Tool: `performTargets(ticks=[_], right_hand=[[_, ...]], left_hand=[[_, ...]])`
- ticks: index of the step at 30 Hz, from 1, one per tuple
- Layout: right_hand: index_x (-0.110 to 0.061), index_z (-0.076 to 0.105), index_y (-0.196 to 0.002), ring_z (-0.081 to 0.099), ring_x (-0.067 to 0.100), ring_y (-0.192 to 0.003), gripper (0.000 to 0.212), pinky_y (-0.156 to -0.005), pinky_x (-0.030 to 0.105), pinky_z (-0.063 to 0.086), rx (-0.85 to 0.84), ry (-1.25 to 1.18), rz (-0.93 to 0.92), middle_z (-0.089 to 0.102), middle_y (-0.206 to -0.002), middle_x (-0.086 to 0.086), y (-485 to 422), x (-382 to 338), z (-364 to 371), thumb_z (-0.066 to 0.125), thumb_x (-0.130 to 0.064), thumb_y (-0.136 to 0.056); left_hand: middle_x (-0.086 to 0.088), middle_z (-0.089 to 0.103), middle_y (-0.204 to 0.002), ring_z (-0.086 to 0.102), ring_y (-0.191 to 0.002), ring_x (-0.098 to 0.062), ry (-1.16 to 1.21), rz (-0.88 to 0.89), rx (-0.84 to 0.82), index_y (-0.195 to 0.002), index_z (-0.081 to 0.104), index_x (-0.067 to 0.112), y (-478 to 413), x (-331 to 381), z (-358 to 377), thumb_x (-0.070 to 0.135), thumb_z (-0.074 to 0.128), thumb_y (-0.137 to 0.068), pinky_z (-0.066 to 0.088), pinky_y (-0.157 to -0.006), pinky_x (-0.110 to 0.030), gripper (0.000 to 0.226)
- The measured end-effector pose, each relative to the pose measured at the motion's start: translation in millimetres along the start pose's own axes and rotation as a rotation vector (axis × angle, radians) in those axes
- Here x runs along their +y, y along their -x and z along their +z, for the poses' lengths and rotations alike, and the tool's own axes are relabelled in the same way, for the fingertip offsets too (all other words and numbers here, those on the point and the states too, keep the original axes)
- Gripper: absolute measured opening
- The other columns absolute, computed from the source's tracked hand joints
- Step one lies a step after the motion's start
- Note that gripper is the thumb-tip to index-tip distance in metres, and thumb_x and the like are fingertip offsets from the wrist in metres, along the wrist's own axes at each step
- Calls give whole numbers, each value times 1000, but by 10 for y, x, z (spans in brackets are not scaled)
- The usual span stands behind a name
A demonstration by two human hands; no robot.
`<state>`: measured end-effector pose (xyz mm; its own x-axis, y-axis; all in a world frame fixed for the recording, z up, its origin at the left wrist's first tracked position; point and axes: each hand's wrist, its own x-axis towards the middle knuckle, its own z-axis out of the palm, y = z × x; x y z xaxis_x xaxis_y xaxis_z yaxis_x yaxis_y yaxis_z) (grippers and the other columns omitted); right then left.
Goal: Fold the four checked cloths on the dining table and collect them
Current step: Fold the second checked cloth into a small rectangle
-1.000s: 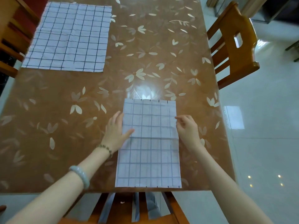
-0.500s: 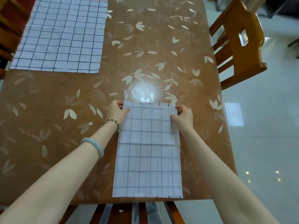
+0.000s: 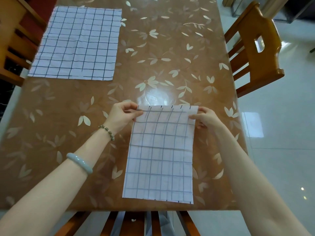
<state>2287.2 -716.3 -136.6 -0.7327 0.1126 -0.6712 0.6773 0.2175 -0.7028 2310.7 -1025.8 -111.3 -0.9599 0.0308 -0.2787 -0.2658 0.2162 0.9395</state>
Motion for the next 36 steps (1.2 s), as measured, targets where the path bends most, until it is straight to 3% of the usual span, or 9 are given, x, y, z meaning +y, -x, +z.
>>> performTargets(ticks=[5,9,13,16,19,23,26,32,36], right_hand=[[3,65,-107,39,12,-42,25,-42,23,39,-93,-137,-44,48,-59,5,246,-10,14,67,-2,-83],[-2,66,-99,69,25,-72,15,-71,36,58,-152,-206,-81,70,-85,15,527,102,20,67,-7,-85],[0,69,-95,70,29,-92,12,-82,40,57,-155,-235,-96,71,-99,18,835,368,4,61,3,-86],[0,72,-91,69,29,-90,26,-81,39,57,-139,-211,-44,69,-101,15,1054,604,37,49,9,-87],[-3,75,-91,63,29,-86,38,-75,37,55,-165,-211,13,65,-96,16,1226,839,66,38,3,-83],[-11,78,-87,64,27,-83,26,-81,39,50,-116,-141,95,71,-93,11,1322,1044,118,56,-24,-86],[-16,78,-82,69,25,-89,7,-83,38,57,-83,33,31,74,-90,5,1366,1128,181,71,-14,-79],[-15,72,-87,61,15,-74,9,-59,20,50,-46,229,-23,65,-86,2,1481,1252,306,67,-10,-82],[-18,70,-83,54,19,-71,13,-63,26,48,-44,337,-19,63,-86,4,1488,1401,413,62,-8,-81]], left_hand=[[-7,68,-78,62,-63,-4,-44,23,-24,-82,69,12,215,60,-98,3,74,-77,49,-67,-15,11],[-21,63,-80,50,-68,-19,-114,26,-13,-81,76,19,411,-62,-224,10,74,-79,40,-67,-24,10],[-21,60,-72,45,-66,-21,-56,-12,-60,-80,78,26,758,-218,-289,13,73,-80,38,-57,-21,14],[-4,73,-78,59,-70,-13,-100,-59,-68,-79,78,24,1014,-329,-284,11,72,-82,47,-61,-16,14],[-2,74,-83,67,-78,-12,-159,-120,-107,-88,77,20,1201,-428,-303,15,70,-84,53,-70,-20,9],[-7,74,-88,68,-82,-13,-45,-189,-95,-90,76,10,1366,-496,-226,26,60,-86,53,-70,-22,23],[-4,74,-84,69,-76,-8,-81,-238,-61,-87,75,9,1442,-567,-126,12,71,-83,53,-60,-15,6],[-2,74,-84,68,-79,-13,-141,-272,-83,-84,74,12,1555,-802,-112,4,77,-76,55,-67,-19,12],[-4,71,-90,67,-83,-18,-193,-287,-96,-89,73,11,1602,-907,-81,4,75,-77,55,-65,-18,13]])
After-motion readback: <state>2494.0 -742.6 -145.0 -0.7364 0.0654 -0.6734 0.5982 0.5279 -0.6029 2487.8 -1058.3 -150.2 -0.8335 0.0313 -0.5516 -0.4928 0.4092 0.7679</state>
